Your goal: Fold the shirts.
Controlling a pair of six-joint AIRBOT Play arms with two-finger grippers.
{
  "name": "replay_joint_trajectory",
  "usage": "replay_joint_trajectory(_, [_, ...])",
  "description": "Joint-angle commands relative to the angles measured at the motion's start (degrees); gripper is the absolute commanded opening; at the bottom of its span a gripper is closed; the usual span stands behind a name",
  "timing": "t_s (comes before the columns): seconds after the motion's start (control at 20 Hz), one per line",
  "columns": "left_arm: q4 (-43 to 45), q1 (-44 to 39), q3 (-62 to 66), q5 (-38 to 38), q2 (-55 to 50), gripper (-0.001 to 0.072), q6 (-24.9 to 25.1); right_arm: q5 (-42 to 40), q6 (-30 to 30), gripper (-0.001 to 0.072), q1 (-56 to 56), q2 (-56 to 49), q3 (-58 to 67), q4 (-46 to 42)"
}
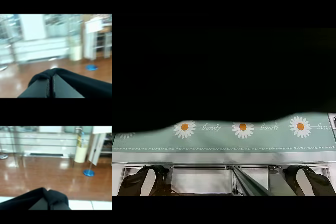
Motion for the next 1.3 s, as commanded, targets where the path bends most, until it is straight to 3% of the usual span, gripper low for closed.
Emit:
replay_joint_trajectory(0.0, [17.0, -6.1, -0.5, -3.8, 2.9, 0.0025, -5.1, 3.0, 1.6, 0.0017, 0.0, 3.9, -7.3, -1.6])
replay_joint_trajectory(0.1, [20.9, -6.2, -4.0, -5.6, 2.2, 0.0025, -10.6, 3.0, 1.5, 0.0017, 0.0, 3.9, -13.9, 1.1])
replay_joint_trajectory(0.15, [21.0, -6.3, -7.0, -6.7, 1.6, 0.0025, -11.1, 1.8, 0.7, 0.0017, 0.0, 3.8, -17.7, 3.5])
replay_joint_trajectory(0.35, [14.6, -6.3, -21.7, -7.2, -4.0, 0.0025, -10.7, -0.5, -3.1, 0.0017, 0.5, 0.3, -32.7, 12.5])
replay_joint_trajectory(0.5, [9.7, -6.3, -31.3, -1.7, -12.1, 0.0025, -9.4, -5.1, -5.6, 0.0017, 6.0, -7.1, -39.7, 12.5])
replay_joint_trajectory(0.85, [5.6, -6.3, -32.0, 14.1, -39.9, 0.0025, -8.5, -21.1, -6.4, 0.0017, 10.8, -37.5, -38.4, 11.2])
replay_joint_trajectory(1.1, [3.2, -7.0, -26.3, 14.8, -56.1, 0.0025, -14.3, -20.7, -6.1, 0.0017, 10.9, -55.2, -28.0, 14.0])
replay_joint_trajectory(1.25, [-0.5, -8.5, -25.9, 14.3, -60.9, 0.0025, -14.5, -18.3, -3.7, 0.0017, 10.8, -60.5, -24.3, 14.1])
